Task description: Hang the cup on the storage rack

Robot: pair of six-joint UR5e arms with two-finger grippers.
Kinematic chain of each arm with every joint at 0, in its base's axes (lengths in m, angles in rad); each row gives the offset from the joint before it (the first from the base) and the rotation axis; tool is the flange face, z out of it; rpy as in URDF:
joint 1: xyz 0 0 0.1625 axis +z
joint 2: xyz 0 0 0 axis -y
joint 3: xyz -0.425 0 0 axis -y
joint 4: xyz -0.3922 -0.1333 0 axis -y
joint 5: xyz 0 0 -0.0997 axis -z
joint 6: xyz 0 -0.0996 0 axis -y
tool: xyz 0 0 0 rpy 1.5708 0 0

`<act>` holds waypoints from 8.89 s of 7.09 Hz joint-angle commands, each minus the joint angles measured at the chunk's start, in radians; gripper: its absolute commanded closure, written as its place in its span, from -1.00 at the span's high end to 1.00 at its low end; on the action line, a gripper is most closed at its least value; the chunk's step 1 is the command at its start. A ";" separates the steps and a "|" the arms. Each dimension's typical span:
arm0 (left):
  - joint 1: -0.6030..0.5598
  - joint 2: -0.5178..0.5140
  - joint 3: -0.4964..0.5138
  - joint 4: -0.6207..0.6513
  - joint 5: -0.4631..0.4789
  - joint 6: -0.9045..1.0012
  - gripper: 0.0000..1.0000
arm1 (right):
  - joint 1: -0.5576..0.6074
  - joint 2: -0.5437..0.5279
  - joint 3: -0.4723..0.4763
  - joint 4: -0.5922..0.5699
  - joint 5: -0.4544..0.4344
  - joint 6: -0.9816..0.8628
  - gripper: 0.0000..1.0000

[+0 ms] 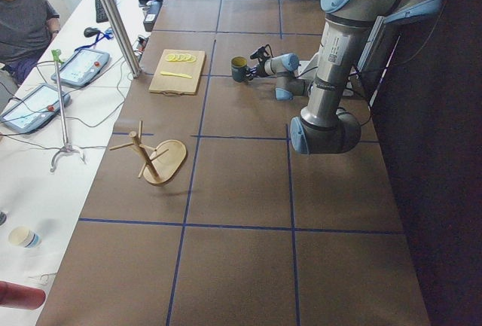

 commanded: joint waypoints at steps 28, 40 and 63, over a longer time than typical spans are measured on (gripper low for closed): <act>-0.824 0.162 0.342 -0.877 -0.388 -2.167 -1.00 | 0.047 -0.025 0.013 0.001 -0.002 -0.003 1.00; -0.821 0.265 0.429 -1.072 -0.410 -2.169 -1.00 | 0.049 -0.028 0.019 0.001 -0.002 -0.003 1.00; -0.852 0.632 0.209 -0.741 -0.772 -0.149 1.00 | 0.046 -0.021 0.021 -0.002 -0.005 0.009 1.00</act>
